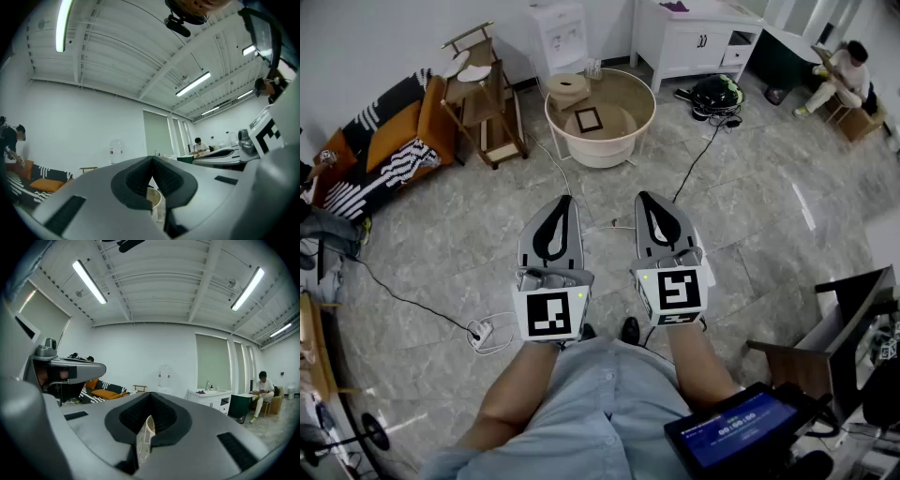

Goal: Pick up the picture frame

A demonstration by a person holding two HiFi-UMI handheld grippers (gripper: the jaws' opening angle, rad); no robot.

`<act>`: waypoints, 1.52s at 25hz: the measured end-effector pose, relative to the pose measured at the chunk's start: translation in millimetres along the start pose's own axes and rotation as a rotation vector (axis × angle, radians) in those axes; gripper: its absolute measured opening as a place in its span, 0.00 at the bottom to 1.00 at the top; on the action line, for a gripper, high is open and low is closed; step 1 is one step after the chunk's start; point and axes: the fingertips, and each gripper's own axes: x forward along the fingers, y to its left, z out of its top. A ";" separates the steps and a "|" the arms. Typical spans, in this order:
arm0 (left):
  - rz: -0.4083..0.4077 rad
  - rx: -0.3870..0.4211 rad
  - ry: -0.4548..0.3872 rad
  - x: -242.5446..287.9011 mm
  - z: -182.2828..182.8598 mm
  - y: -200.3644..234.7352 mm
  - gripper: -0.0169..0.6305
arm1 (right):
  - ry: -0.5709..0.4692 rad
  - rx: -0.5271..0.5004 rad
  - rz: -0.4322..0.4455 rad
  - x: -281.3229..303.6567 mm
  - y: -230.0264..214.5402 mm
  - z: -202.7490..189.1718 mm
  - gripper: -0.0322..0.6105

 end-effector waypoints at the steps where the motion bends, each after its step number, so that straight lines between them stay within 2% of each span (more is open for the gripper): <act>1: 0.001 0.000 -0.001 -0.2 -1.6 -2.9 0.04 | 0.000 -0.001 0.001 -1.6 -1.8 -2.5 0.07; 8: 0.019 0.008 0.015 -0.4 -12.8 -23.7 0.04 | -0.011 0.011 0.003 -13.6 -21.6 -16.4 0.07; 12: 0.058 0.026 0.033 15.4 -14.4 -33.3 0.04 | 0.002 0.033 0.008 -5.9 -50.9 -23.0 0.07; 20: 0.128 0.013 0.100 26.5 -47.4 -21.5 0.04 | 0.037 0.043 0.030 26.6 -68.2 -49.0 0.07; 29: 0.165 -0.021 0.124 104.8 -91.8 59.6 0.04 | 0.093 0.048 0.041 137.7 -69.0 -78.2 0.07; 38: 0.118 -0.020 0.100 217.6 -100.1 167.4 0.04 | 0.099 0.063 -0.014 282.8 -70.2 -59.0 0.07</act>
